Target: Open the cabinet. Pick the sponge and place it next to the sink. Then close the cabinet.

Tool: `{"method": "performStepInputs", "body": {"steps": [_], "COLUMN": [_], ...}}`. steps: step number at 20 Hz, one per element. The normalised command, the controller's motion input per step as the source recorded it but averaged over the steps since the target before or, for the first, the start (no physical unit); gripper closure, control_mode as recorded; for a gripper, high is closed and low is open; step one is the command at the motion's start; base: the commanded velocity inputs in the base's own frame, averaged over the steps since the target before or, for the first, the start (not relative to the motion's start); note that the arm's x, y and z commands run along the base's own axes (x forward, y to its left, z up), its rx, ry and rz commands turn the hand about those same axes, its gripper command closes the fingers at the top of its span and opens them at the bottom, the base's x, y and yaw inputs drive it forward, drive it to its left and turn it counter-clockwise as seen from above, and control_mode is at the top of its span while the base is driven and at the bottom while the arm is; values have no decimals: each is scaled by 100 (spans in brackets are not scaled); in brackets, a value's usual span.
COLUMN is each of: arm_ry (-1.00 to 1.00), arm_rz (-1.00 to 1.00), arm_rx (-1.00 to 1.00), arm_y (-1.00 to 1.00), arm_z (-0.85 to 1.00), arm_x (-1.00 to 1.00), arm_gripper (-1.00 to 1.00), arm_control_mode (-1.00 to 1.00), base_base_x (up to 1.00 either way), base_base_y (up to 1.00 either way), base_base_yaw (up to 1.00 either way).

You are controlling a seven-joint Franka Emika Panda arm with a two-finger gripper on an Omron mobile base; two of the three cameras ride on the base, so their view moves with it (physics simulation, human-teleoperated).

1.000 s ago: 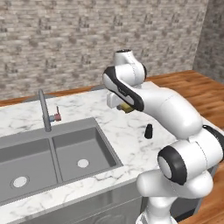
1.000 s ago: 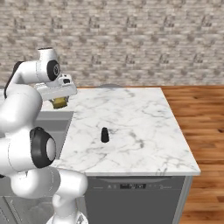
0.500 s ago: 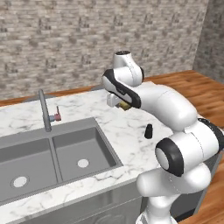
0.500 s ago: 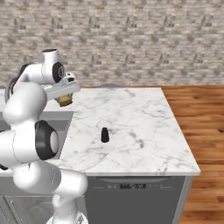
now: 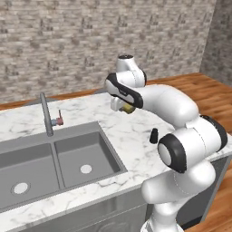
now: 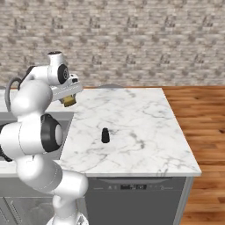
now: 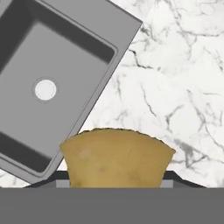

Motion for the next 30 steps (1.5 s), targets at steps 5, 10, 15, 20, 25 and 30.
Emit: {"method": "performStepInputs", "body": {"steps": [5,10,15,20,25,30], "arm_ry": [0,0,0,3,6,7], "arm_rz": [0,0,-1,-3,-7,-21], "arm_rx": [0,0,0,0,0,0], "arm_y": [-3,-12,0,0,0,0], "arm_z": [-28,-67,-65,-61,-38,-1], "arm_x": [0,0,0,8,17,33], "arm_gripper": [100,100,100,100,100,100], "arm_control_mode": [-100,-100,-100,-100,-100,-100], "base_base_x": [0,0,0,0,0,0], "base_base_y": [0,0,0,0,0,0], "base_base_yaw": [0,0,0,0,0,0]}}
